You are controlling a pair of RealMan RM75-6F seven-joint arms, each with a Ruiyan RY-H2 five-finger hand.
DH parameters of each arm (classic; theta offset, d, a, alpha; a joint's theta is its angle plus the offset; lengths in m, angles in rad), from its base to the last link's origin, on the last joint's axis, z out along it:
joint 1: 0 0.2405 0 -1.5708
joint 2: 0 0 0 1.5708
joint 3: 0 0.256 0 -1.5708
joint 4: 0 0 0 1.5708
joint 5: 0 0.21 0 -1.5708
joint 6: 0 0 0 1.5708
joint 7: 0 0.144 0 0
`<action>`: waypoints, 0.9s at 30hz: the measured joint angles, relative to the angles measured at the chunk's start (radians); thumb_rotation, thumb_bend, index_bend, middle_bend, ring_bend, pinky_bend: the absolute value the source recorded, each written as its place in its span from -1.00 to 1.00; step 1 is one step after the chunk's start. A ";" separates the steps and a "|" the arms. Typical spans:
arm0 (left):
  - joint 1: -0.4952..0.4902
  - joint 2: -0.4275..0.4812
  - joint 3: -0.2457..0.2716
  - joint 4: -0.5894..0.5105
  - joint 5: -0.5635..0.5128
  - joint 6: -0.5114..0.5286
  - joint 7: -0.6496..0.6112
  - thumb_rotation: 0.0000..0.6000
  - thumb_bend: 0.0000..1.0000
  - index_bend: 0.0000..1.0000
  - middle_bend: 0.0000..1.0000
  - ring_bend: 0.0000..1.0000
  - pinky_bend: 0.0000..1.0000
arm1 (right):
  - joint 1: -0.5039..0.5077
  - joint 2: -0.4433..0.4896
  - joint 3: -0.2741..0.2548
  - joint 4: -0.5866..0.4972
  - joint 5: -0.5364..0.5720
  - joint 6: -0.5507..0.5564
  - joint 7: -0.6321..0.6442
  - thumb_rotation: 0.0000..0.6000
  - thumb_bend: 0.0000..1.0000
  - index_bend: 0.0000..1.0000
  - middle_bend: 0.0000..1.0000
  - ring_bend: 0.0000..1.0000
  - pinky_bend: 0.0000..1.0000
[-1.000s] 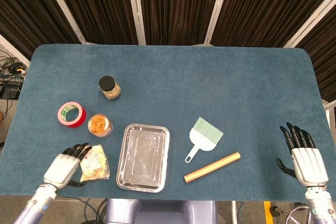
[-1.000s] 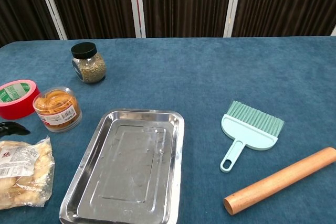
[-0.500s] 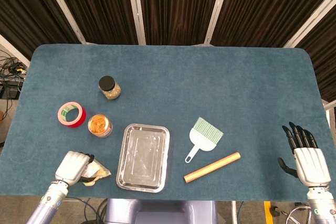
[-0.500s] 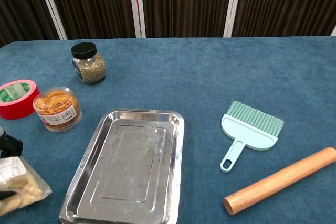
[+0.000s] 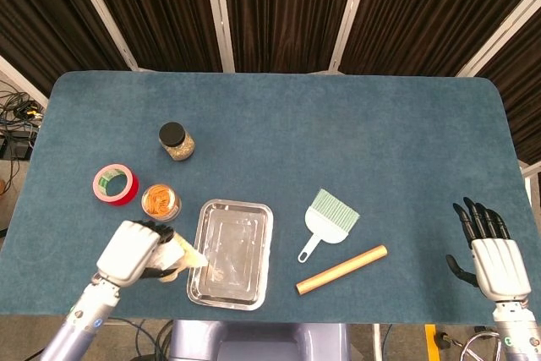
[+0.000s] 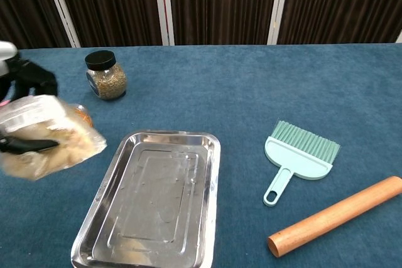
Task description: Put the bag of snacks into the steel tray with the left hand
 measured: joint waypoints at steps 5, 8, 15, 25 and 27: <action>-0.060 -0.074 -0.046 0.002 -0.079 -0.055 0.096 1.00 -0.57 -0.77 -0.85 -0.80 -0.42 | 0.000 0.002 0.002 0.003 0.003 -0.001 0.009 1.00 -0.40 -1.00 -1.00 -1.00 -0.81; -0.088 -0.102 -0.061 0.001 -0.151 -0.085 0.153 1.00 -0.65 -0.99 -1.00 -1.00 -0.68 | 0.000 0.004 0.003 0.004 0.003 0.000 0.015 1.00 -0.39 -1.00 -1.00 -1.00 -0.82; -0.112 -0.107 -0.061 -0.024 -0.213 -0.080 0.215 1.00 -0.66 -1.00 -1.00 -1.00 -0.70 | -0.002 0.007 0.003 0.003 0.000 0.004 0.021 1.00 -0.40 -1.00 -1.00 -1.00 -0.81; 0.008 0.068 0.026 -0.005 -0.086 0.086 0.006 1.00 -0.80 -1.00 -1.00 -1.00 -0.95 | -0.001 0.005 0.001 -0.002 -0.001 0.001 0.008 1.00 -0.40 -1.00 -1.00 -1.00 -0.81; 0.047 0.106 0.050 0.036 -0.053 0.137 -0.076 1.00 -0.81 -1.00 -1.00 -1.00 -1.00 | 0.000 0.002 0.000 -0.004 -0.001 -0.002 0.000 1.00 -0.39 -1.00 -1.00 -1.00 -0.81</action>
